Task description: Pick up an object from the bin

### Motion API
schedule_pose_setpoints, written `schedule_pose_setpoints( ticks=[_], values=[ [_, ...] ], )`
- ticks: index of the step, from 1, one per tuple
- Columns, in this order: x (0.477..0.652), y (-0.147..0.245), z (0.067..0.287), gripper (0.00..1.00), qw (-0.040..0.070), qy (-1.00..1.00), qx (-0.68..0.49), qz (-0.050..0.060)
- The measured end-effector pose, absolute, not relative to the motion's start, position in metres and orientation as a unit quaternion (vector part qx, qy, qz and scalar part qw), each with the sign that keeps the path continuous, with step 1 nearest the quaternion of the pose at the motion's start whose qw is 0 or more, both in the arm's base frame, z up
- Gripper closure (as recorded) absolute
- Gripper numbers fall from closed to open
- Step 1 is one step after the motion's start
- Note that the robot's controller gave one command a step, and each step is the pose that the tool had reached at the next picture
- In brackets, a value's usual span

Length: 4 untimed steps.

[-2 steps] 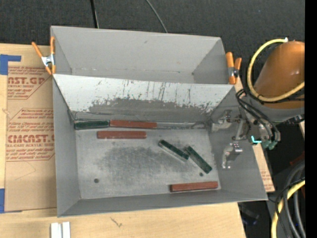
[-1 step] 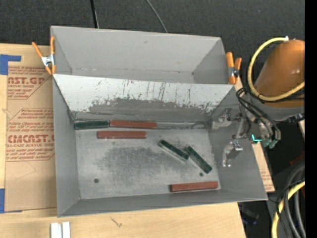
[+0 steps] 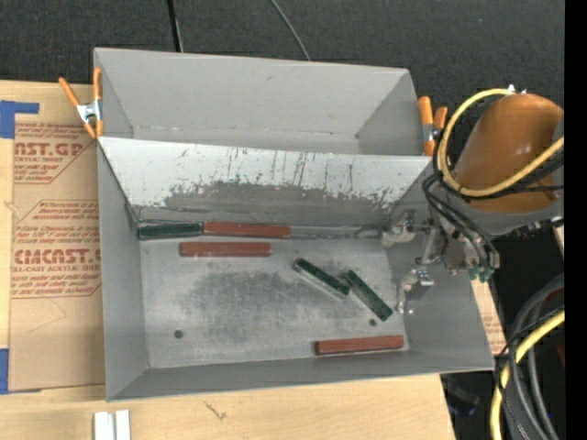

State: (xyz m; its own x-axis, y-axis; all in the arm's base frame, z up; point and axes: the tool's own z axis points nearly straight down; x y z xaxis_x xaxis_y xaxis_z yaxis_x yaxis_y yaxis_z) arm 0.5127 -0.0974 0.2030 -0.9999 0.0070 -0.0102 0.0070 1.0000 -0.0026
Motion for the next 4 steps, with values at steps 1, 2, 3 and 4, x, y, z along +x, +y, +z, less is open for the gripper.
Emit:
schedule_pose_setpoints(
  ticks=[1,2,3,4],
  values=[
    [0.526,-0.077,0.079,1.00,0.004,0.998,0.062,-0.002],
    [0.526,-0.077,0.079,1.00,0.004,0.998,0.062,-0.002],
    [0.521,-0.070,0.122,1.00,-0.003,0.998,0.062,0.000],
    [0.524,-0.073,0.190,1.00,-0.002,0.998,0.065,0.001]
  ],
)
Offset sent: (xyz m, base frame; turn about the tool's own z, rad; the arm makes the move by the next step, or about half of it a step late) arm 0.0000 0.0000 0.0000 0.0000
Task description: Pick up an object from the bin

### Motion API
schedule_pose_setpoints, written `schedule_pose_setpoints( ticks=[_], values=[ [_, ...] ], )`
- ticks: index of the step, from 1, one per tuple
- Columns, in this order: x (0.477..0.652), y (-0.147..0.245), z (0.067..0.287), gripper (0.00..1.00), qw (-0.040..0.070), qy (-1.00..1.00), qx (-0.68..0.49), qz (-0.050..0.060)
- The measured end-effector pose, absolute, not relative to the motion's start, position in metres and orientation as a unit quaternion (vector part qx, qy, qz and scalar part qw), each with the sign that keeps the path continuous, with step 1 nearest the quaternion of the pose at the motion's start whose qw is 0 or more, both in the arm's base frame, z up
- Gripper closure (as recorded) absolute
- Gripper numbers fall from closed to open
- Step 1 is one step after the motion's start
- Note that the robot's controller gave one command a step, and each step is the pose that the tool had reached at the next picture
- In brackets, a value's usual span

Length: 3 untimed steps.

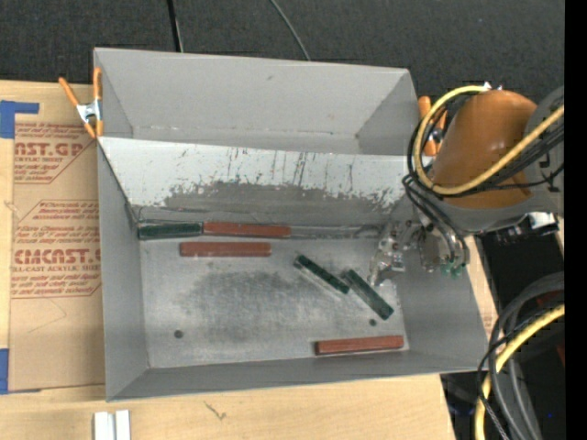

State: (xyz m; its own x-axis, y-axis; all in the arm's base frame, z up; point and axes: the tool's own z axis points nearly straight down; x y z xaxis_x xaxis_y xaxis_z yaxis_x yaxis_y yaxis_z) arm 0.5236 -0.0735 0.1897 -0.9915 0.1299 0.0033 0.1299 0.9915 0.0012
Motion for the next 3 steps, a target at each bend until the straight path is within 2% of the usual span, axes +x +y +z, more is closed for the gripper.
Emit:
schedule_pose_setpoints(
  ticks=[1,2,3],
  values=[
    [0.521,-0.075,0.103,0.00,0.004,-0.998,-0.064,0.000],
    [0.523,-0.075,0.108,0.00,0.000,-0.998,-0.064,0.000],
    [0.545,-0.060,0.075,1.00,-0.008,-0.992,-0.128,0.000]
  ],
)
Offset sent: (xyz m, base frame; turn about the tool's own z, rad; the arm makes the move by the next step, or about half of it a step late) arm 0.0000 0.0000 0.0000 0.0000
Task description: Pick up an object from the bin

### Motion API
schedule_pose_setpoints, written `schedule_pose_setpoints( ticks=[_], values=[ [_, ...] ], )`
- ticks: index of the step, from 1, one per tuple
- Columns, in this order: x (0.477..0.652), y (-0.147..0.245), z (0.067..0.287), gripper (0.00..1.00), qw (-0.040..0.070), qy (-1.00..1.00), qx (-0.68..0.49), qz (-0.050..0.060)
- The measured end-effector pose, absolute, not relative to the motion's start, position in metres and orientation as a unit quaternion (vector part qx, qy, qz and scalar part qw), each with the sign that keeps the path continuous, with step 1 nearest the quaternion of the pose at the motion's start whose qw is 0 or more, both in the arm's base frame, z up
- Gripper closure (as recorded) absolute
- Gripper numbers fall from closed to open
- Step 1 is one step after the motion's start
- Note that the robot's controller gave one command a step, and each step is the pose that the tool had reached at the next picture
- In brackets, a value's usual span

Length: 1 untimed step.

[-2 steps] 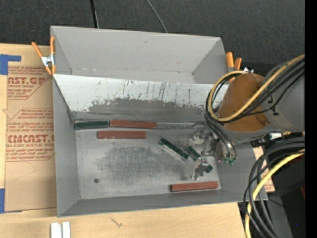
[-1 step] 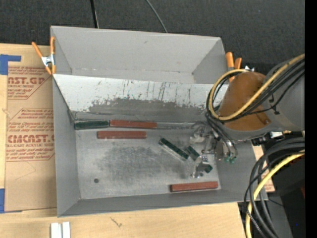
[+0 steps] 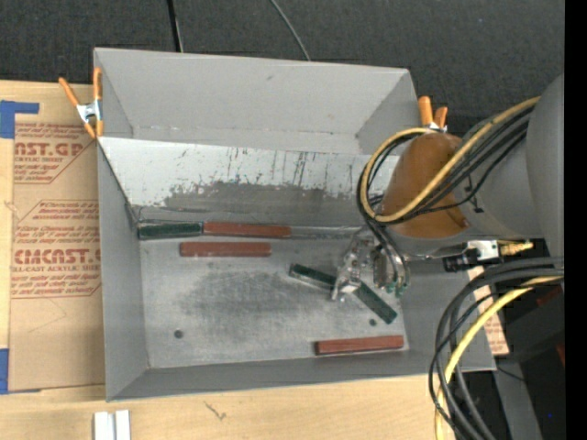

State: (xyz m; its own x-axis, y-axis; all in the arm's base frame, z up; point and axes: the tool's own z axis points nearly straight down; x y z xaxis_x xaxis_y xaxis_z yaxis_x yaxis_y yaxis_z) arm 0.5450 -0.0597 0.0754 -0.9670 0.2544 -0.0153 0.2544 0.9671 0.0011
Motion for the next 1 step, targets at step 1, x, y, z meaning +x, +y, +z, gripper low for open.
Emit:
schedule_pose_setpoints(
  ticks=[1],
  values=[
    [0.5450,-0.0597,0.0754,1.00,0.008,0.992,0.128,0.000]
  ],
)
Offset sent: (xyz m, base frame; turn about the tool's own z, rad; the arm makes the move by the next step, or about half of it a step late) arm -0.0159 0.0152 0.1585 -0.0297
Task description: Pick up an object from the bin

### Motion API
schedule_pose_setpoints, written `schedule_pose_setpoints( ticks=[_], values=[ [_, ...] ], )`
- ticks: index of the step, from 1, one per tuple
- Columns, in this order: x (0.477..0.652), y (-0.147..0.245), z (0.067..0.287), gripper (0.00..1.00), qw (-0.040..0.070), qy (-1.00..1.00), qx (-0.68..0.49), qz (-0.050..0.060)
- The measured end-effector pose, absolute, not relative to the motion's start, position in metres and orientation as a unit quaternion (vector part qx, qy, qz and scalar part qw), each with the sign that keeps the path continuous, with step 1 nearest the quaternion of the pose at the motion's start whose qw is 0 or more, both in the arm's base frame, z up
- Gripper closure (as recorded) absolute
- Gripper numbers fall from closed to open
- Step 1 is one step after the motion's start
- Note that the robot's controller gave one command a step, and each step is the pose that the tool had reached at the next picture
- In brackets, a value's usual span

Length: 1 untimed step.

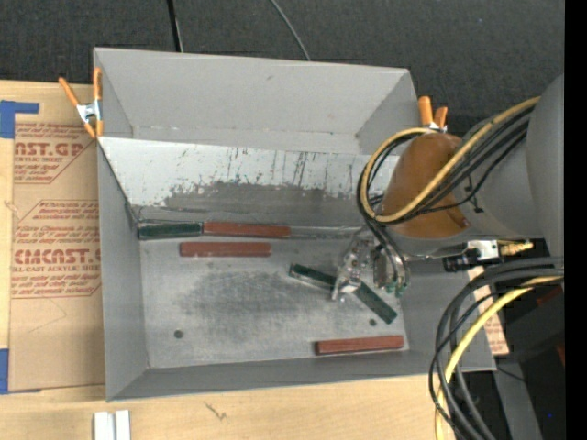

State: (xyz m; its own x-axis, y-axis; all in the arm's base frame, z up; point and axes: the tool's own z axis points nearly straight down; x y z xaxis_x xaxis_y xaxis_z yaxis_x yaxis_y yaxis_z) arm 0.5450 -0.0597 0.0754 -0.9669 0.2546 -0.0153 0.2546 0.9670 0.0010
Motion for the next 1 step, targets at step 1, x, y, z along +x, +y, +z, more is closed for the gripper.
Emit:
schedule_pose_setpoints(
  ticks=[1],
  values=[
    [0.5306,-0.0438,0.2354,1.00,0.003,0.994,0.113,0.000]
  ],
)
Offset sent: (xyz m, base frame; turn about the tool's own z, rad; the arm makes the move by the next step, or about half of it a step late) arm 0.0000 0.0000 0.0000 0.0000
